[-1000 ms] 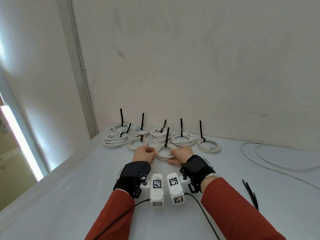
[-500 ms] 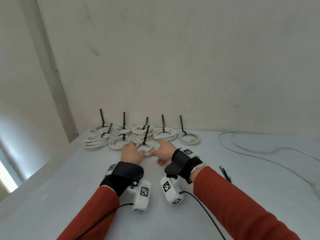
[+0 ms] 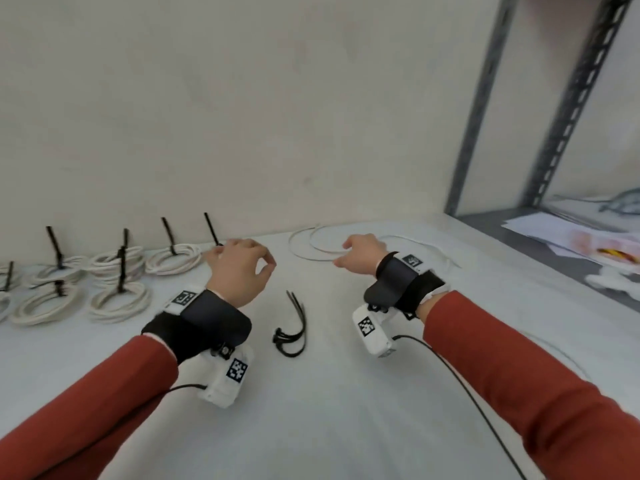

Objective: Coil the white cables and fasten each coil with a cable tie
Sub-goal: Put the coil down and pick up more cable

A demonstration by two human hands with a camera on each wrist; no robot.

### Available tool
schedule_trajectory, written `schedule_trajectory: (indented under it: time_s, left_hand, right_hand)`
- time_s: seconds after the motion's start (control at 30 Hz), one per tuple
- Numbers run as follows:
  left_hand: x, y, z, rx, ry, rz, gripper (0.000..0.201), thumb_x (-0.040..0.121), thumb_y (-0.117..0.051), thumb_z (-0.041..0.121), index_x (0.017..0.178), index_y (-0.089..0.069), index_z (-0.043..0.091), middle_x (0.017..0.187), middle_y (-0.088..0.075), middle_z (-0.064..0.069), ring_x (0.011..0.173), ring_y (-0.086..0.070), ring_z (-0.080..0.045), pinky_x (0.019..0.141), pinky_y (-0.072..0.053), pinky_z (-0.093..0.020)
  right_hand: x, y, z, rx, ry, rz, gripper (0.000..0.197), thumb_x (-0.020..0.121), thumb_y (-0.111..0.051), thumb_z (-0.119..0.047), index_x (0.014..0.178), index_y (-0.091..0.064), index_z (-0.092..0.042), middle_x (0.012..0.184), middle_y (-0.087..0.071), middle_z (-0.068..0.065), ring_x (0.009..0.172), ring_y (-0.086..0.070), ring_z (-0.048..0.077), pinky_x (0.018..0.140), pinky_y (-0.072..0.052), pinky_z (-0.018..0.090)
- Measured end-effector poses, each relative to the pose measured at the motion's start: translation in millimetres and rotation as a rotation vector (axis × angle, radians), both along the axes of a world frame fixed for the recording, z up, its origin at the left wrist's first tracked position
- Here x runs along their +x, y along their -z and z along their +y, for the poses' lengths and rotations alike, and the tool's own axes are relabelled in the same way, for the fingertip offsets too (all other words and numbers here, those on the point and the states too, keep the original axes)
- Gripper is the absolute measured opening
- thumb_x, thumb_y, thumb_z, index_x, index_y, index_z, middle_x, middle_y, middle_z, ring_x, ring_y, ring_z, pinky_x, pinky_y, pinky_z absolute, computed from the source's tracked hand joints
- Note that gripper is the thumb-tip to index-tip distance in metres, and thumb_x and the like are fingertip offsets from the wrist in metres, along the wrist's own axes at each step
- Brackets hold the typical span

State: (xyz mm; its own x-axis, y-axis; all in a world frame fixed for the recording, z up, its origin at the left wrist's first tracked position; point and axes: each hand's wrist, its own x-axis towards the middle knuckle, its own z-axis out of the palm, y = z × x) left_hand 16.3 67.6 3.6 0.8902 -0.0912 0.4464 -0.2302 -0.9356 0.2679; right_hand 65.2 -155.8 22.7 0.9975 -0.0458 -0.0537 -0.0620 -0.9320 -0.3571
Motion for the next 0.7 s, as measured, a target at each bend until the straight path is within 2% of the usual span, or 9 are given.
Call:
schedule_trajectory:
  time_s: [0.1, 0.2, 0.3, 0.37, 0.43, 0.47, 0.53, 0.63, 0.7]
  left_hand:
    - [7.8, 3.5, -35.1, -0.014, 0.083, 0.034, 0.014, 0.092, -0.055, 0.032, 0.098, -0.067, 0.028, 0.120, -0.058, 0.008, 0.122, -0.041, -0.020, 0.097, -0.024, -0.038]
    - [14.5, 9.0, -60.7, -0.048, 0.168, 0.079, 0.014, 0.091, -0.057, 0.028, 0.098, -0.067, 0.023, 0.118, -0.059, 0.001, 0.118, -0.045, -0.026, 0.097, -0.035, -0.040]
    - [19.1, 13.4, -76.9, -0.087, 0.202, 0.113, 0.014, 0.090, -0.057, 0.025, 0.097, -0.068, 0.019, 0.113, -0.059, -0.003, 0.112, -0.049, -0.026, 0.095, -0.040, -0.041]
    - [22.7, 14.5, -80.5, -0.129, 0.236, 0.127, 0.012, 0.089, -0.058, 0.022, 0.095, -0.068, 0.016, 0.109, -0.060, -0.005, 0.106, -0.054, -0.026, 0.093, -0.042, -0.039]
    - [24.9, 13.1, -79.2, -0.170, 0.248, 0.126, 0.012, 0.088, -0.059, 0.018, 0.095, -0.068, 0.013, 0.107, -0.060, -0.006, 0.102, -0.057, -0.025, 0.090, -0.043, -0.034]
    - [26.8, 11.5, -76.8, -0.182, 0.249, 0.117, 0.012, 0.088, -0.059, 0.016, 0.096, -0.068, 0.012, 0.107, -0.060, -0.007, 0.101, -0.057, -0.024, 0.089, -0.042, -0.030]
    - [29.8, 6.2, -70.5, -0.192, 0.263, 0.084, 0.017, 0.088, -0.059, 0.012, 0.103, -0.066, 0.009, 0.109, -0.060, -0.010, 0.104, -0.056, -0.025, 0.086, -0.034, -0.022]
    - [33.0, -6.4, -61.3, -0.186, 0.317, -0.005, 0.034, 0.089, -0.060, 0.011, 0.123, -0.055, 0.006, 0.122, -0.057, -0.012, 0.115, -0.051, -0.028, 0.091, -0.029, -0.020]
    - [31.9, -19.0, -56.8, -0.201, 0.380, -0.060, 0.048, 0.090, -0.060, 0.013, 0.135, -0.044, 0.009, 0.131, -0.051, -0.010, 0.122, -0.046, -0.026, 0.098, -0.030, -0.023]
  right_hand:
    - [6.2, 11.7, -60.4, -0.212, 0.167, 0.075, 0.062, 0.078, -0.055, -0.047, 0.130, -0.049, -0.014, 0.138, -0.048, 0.014, 0.128, -0.043, 0.036, 0.107, -0.032, 0.048]
    - [5.0, 27.9, -103.0, -0.282, 0.124, 0.156, 0.055, 0.076, -0.068, -0.049, 0.115, -0.062, -0.010, 0.117, -0.064, 0.012, 0.108, -0.060, 0.030, 0.089, -0.044, 0.030]
    - [5.4, 38.3, -117.9, -0.361, 0.084, 0.153, 0.047, 0.060, -0.076, -0.047, 0.086, -0.067, -0.009, 0.091, -0.067, 0.007, 0.080, -0.061, 0.027, 0.074, -0.050, 0.028]
    - [-0.3, 32.2, -113.5, -0.391, 0.075, 0.115, 0.033, 0.065, -0.071, -0.034, 0.085, -0.064, -0.009, 0.092, -0.066, 0.009, 0.087, -0.063, 0.029, 0.083, -0.052, 0.034]
    - [-12.9, 20.1, -102.7, -0.377, 0.084, 0.076, 0.017, 0.077, -0.063, -0.025, 0.088, -0.056, -0.014, 0.095, -0.059, 0.005, 0.100, -0.060, 0.030, 0.094, -0.044, 0.039]
    - [-18.9, 13.2, -96.2, -0.359, 0.080, 0.042, 0.013, 0.082, -0.059, -0.023, 0.092, -0.055, -0.015, 0.095, -0.055, 0.006, 0.104, -0.058, 0.031, 0.091, -0.042, 0.037]
    - [-24.0, 3.0, -86.7, -0.267, 0.040, -0.067, 0.011, 0.087, -0.053, -0.020, 0.091, -0.057, -0.010, 0.092, -0.055, 0.009, 0.099, -0.060, 0.032, 0.075, -0.041, 0.030]
    - [-35.6, -20.7, -62.9, 0.062, -0.099, -0.123, 0.019, 0.091, -0.046, -0.013, 0.091, -0.063, -0.005, 0.081, -0.068, 0.008, 0.068, -0.063, 0.024, 0.062, -0.048, 0.026]
    - [-50.1, -39.9, -42.3, 0.269, -0.259, -0.128, 0.021, 0.096, -0.045, -0.013, 0.099, -0.065, -0.009, 0.071, -0.068, 0.002, 0.049, -0.056, 0.016, 0.052, -0.049, 0.023]
